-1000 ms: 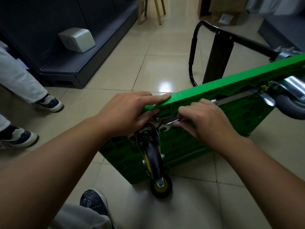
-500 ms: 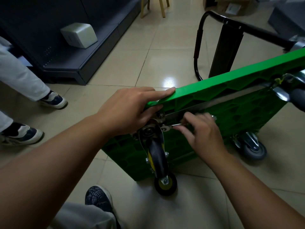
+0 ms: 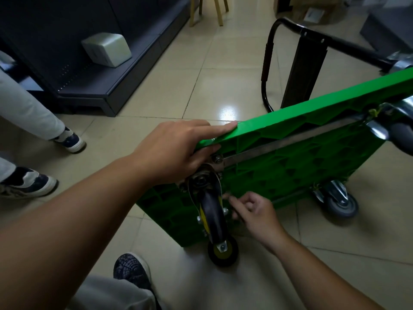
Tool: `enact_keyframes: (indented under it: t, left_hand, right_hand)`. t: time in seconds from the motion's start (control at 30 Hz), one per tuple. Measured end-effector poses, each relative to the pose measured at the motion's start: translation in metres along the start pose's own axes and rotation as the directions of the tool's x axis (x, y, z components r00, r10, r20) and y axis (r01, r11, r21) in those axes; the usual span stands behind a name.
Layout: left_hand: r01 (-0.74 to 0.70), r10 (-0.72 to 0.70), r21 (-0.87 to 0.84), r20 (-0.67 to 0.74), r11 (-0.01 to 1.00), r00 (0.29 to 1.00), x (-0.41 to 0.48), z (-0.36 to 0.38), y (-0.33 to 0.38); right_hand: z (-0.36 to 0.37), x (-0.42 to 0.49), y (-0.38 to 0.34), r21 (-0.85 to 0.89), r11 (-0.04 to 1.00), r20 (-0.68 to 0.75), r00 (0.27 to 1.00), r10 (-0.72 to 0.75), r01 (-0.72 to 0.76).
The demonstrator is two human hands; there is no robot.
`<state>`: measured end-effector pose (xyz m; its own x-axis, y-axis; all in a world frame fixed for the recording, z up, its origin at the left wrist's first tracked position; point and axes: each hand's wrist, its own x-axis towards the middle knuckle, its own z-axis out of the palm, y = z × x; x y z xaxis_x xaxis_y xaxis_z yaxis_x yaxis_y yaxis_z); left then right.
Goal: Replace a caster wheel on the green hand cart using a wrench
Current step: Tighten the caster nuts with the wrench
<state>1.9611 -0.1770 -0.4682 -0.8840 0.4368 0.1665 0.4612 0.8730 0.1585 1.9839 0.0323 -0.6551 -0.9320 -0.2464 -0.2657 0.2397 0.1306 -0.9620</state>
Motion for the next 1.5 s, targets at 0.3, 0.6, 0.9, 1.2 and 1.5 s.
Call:
enact_keyframes:
  t: [0.3, 0.6, 0.9, 1.2, 1.5]
  left_hand:
    - [0.011, -0.011, -0.011, -0.001, 1.000, 1.000, 0.000, 0.000, 0.002]
    - [0.014, -0.014, -0.005, -0.007, 1.000, 1.000, 0.000, 0.000, 0.001]
    - [0.002, -0.002, -0.021, -0.018, 1.000, 1.000, -0.002, 0.002, 0.002]
    - [0.004, -0.004, -0.025, -0.018, 1.000, 1.000, 0.001, 0.003, -0.002]
    - [0.048, -0.047, -0.064, 0.010, 0.997, 0.999, -0.005, -0.002, -0.003]
  right_hand:
    - [-0.061, 0.008, -0.090, -0.849, 0.089, 0.297, 0.611, -0.734, 0.520]
    - [-0.038, 0.012, -0.111, -0.873, -0.065, 0.373, 0.576, -0.728, 0.483]
    - [-0.013, 0.015, -0.033, -0.581, 0.717, -0.142, 0.819, -0.557, 0.387]
    - [0.038, 0.009, -0.006, 0.157, 0.960, -0.279, 0.943, -0.181, 0.231]
    - [-0.031, 0.004, -0.011, -0.334, 0.925, -0.155, 0.958, -0.243, 0.181]
